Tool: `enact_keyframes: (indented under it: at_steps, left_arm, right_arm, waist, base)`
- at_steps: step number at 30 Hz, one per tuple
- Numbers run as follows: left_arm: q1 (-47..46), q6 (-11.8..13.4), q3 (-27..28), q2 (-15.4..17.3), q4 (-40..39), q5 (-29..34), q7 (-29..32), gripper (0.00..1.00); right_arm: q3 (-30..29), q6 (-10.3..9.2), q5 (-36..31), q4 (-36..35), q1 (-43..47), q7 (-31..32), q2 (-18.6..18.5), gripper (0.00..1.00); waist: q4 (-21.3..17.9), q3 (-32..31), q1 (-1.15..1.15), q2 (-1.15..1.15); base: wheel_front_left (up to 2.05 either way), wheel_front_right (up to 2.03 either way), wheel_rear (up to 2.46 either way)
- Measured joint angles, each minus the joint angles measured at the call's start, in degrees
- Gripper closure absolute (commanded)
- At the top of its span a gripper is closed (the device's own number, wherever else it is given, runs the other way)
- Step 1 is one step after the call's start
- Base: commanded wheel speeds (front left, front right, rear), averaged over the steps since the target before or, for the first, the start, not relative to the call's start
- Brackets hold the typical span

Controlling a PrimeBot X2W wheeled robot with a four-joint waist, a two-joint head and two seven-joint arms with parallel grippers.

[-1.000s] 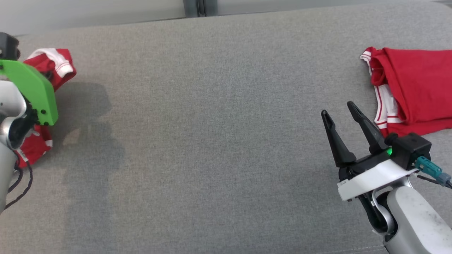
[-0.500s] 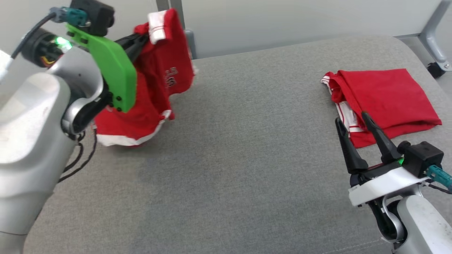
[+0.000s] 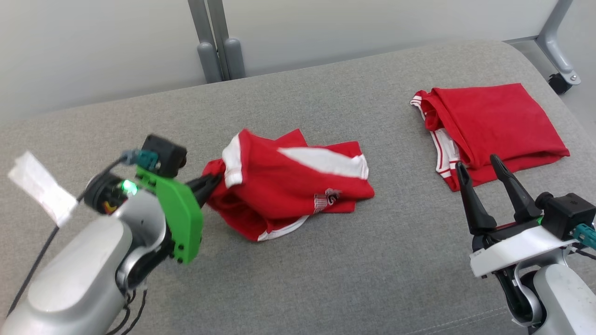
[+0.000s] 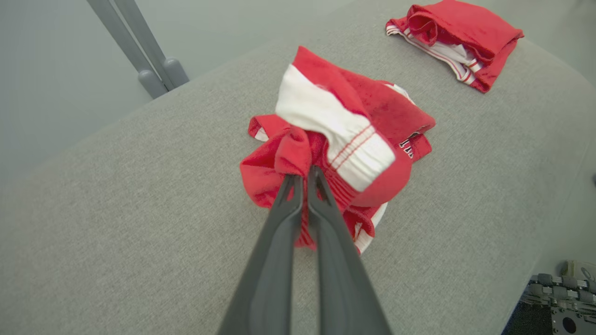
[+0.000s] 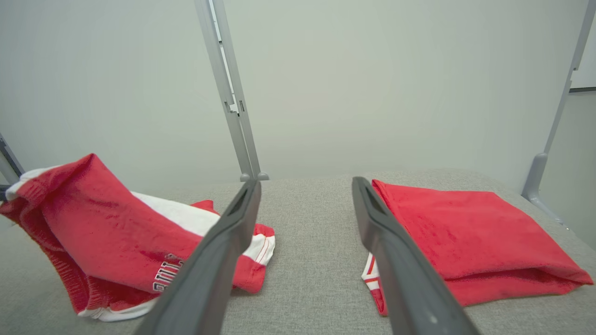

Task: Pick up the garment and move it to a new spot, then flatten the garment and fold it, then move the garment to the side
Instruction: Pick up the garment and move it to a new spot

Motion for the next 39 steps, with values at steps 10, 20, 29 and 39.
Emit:
enact_keyframes:
  at_steps: [10,20,29,39]
  left_arm:
    - [6.43,-1.54,-10.10,3.94,9.06,-2.74,-8.84,0.00]
    - [1.53,-1.54,-13.96,6.89,10.34,-4.89,-17.01,0.00]
    - [3.30,11.62,-7.72,9.88,4.24,-1.72,-28.42,0.00]
    - [15.70,25.77,2.93,11.85,-9.51,-2.86,-35.62,0.00]
  right_arm:
    - [1.13,0.00,0.79,1.63,-1.16,0.00,-1.11,0.00]
    - [1.79,0.00,0.99,1.81,-0.08,0.00,-1.10,0.00]
    - [1.49,0.00,0.66,-0.04,1.45,0.00,-0.79,0.00]
    - [-2.69,0.00,-0.76,-2.67,4.17,0.00,0.58,0.00]
  waist:
    - [-0.01,-0.71,0.00,0.00]
    - [1.52,-2.80,0.00,0.00]
    - [2.90,-4.10,0.00,0.00]
    - [4.04,-3.63,0.00,0.00]
  base:
    - [0.00,0.00,0.00]
    - [0.00,0.00,0.00]
    - [0.00,0.00,0.00]
    - [0.00,0.00,0.00]
